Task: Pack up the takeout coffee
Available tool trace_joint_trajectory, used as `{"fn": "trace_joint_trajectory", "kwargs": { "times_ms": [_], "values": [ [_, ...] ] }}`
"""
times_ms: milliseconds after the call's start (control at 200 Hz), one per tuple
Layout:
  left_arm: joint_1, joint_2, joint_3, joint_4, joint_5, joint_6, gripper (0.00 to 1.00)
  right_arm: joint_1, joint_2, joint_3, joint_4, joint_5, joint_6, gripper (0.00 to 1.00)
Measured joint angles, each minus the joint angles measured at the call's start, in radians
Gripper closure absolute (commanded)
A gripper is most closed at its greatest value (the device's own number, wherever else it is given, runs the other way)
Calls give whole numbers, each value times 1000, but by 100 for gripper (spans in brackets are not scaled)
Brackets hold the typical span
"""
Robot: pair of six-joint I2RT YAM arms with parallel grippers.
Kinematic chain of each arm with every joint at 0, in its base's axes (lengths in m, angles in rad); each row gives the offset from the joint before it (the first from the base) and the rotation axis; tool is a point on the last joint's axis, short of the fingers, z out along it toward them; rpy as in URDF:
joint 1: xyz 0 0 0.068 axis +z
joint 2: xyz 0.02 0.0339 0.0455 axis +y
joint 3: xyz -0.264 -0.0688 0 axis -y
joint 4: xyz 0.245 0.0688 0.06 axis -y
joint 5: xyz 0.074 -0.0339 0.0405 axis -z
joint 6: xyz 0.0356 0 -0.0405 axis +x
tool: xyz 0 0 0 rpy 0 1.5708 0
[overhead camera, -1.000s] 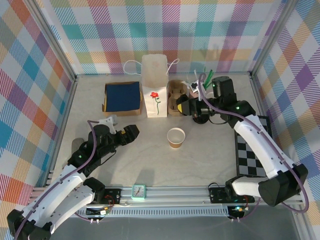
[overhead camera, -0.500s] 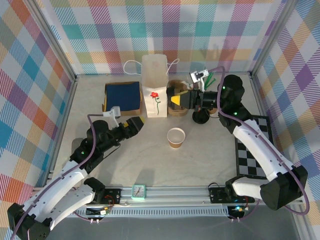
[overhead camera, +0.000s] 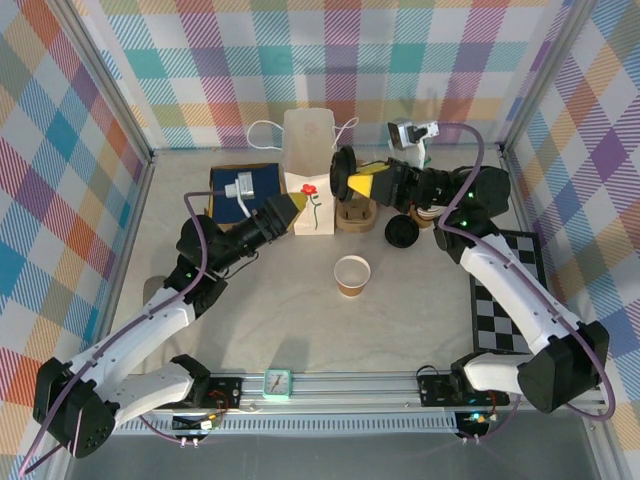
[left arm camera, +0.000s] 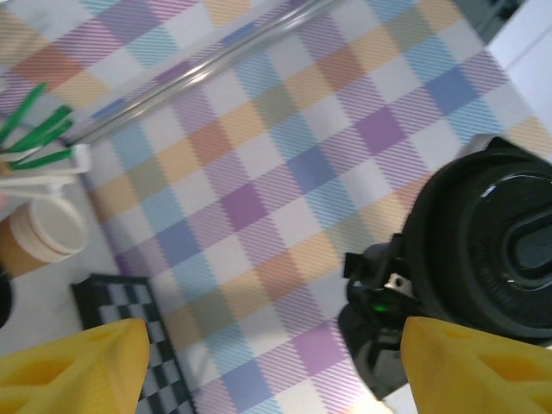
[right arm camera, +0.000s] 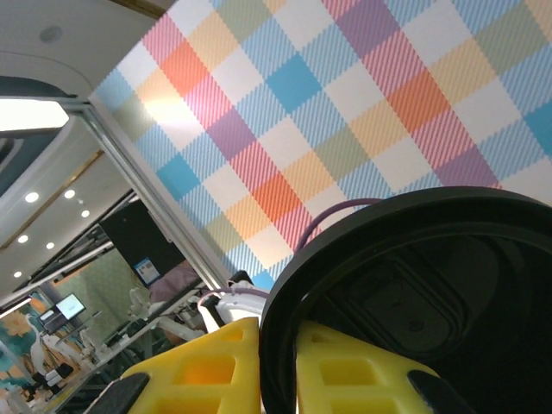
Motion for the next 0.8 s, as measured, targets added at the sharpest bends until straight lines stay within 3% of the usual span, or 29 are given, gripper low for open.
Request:
{"fn": "trace_joint_trajectory", "kwargs": {
  "times_ms": [330,800],
  "values": [
    [-54,64,65,191,33,-87,32,29,97,23,301,61,207,84],
    [-80,134,66,325,32,-155,39,36,114,22,396,88,258,84]
  ]
}}
